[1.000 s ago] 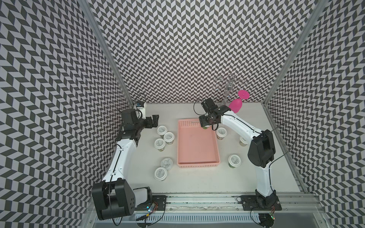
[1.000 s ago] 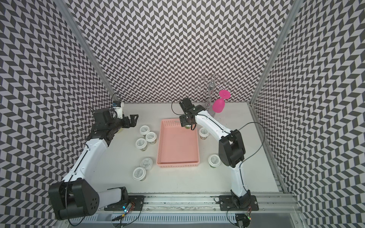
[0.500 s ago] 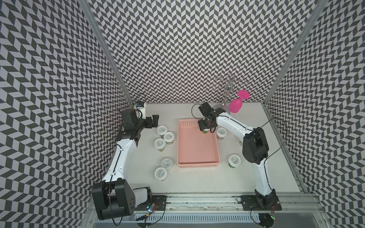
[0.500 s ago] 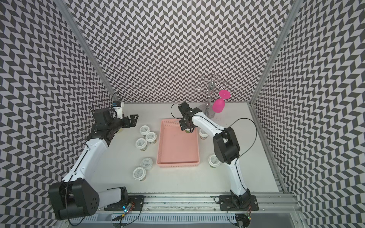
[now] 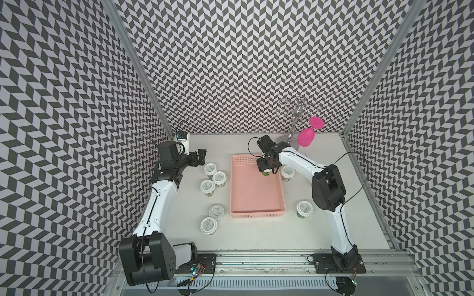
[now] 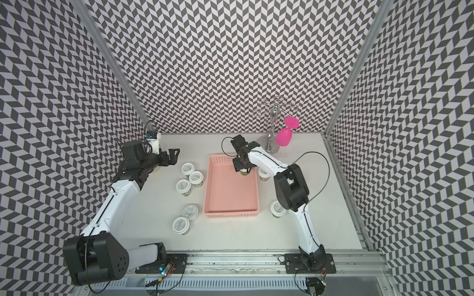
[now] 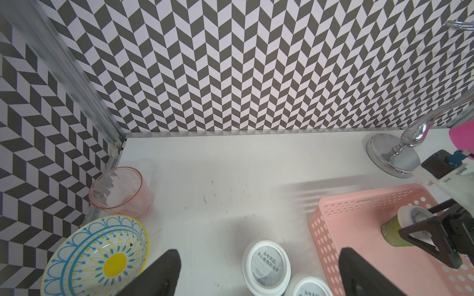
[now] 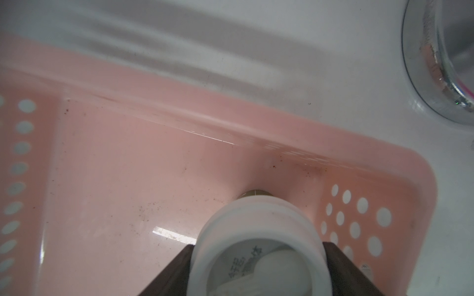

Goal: Put the yogurt in the basket
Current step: Place the yogurt in the basket.

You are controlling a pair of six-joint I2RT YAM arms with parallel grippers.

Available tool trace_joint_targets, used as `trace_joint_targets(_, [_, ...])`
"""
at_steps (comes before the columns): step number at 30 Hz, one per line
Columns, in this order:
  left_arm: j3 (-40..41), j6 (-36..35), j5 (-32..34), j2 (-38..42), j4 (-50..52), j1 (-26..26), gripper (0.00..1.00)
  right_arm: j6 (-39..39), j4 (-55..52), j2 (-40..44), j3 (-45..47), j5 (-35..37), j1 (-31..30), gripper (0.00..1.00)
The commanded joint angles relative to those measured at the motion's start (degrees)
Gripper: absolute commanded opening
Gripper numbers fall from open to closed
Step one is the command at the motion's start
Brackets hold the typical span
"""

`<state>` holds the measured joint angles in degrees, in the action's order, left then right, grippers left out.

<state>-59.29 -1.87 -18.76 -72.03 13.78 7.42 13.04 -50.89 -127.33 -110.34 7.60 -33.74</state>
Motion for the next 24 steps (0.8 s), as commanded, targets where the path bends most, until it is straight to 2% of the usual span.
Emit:
trace_joint_targets(1, [0.5,-0.3,-0.5,0.6,-1.0,0.3,1.00,0.0,0.7,-0.6,-1.3,-0.4,-0.3,0.79])
trace_joint_targets(7, [0.5,-0.3,-0.5,0.6,-1.0,0.3,1.00,-0.1,0.6,0.2,-1.3,0.2,-0.3,0.87])
trace_joint_targets(24, [0.5,-0.7,-0.5,0.7,-1.0,0.6,1.00,-0.3,-1.2,10.6,-0.6,2.6,-0.5,0.96])
